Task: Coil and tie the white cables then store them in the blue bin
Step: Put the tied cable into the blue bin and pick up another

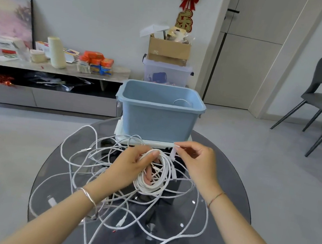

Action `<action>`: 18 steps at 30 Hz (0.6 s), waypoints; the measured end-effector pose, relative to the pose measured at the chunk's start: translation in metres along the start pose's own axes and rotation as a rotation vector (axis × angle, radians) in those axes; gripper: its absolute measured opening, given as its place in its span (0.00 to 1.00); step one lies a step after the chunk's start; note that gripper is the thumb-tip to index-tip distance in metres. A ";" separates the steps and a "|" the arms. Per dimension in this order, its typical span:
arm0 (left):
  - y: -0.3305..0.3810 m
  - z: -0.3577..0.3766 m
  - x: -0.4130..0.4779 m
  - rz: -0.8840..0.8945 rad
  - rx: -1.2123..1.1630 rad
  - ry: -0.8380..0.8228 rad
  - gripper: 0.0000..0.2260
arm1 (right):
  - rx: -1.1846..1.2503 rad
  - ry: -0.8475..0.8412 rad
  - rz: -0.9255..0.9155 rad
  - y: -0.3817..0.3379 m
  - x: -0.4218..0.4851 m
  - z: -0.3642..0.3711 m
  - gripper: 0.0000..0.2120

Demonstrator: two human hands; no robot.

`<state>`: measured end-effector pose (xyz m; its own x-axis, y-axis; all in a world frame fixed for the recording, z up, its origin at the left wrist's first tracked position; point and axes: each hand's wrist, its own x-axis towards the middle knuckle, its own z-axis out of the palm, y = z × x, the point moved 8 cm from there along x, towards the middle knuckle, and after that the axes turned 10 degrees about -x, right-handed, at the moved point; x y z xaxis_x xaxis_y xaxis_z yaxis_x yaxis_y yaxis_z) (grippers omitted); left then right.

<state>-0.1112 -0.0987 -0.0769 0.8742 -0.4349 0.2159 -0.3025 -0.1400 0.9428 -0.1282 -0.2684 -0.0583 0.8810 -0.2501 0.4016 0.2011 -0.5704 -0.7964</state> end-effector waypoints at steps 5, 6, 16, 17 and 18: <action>-0.009 -0.004 -0.012 -0.003 -0.045 0.029 0.13 | -0.005 -0.081 0.010 -0.006 -0.003 0.024 0.05; -0.010 -0.004 -0.012 -0.002 -0.050 0.031 0.12 | 0.031 -0.114 0.029 -0.008 -0.004 0.029 0.05; -0.023 -0.009 -0.013 -0.028 0.012 -0.014 0.08 | 0.231 -0.325 0.169 -0.011 -0.011 0.047 0.03; -0.023 -0.008 -0.014 -0.026 0.018 -0.040 0.07 | 0.248 -0.336 0.172 -0.012 -0.013 0.049 0.03; -0.023 -0.007 -0.015 -0.024 0.025 -0.060 0.08 | 0.257 -0.342 0.173 -0.012 -0.014 0.050 0.03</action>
<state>-0.1145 -0.0833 -0.0997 0.8575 -0.4832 0.1768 -0.2913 -0.1728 0.9409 -0.1211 -0.2187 -0.0764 0.9930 -0.0278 0.1147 0.0999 -0.3198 -0.9422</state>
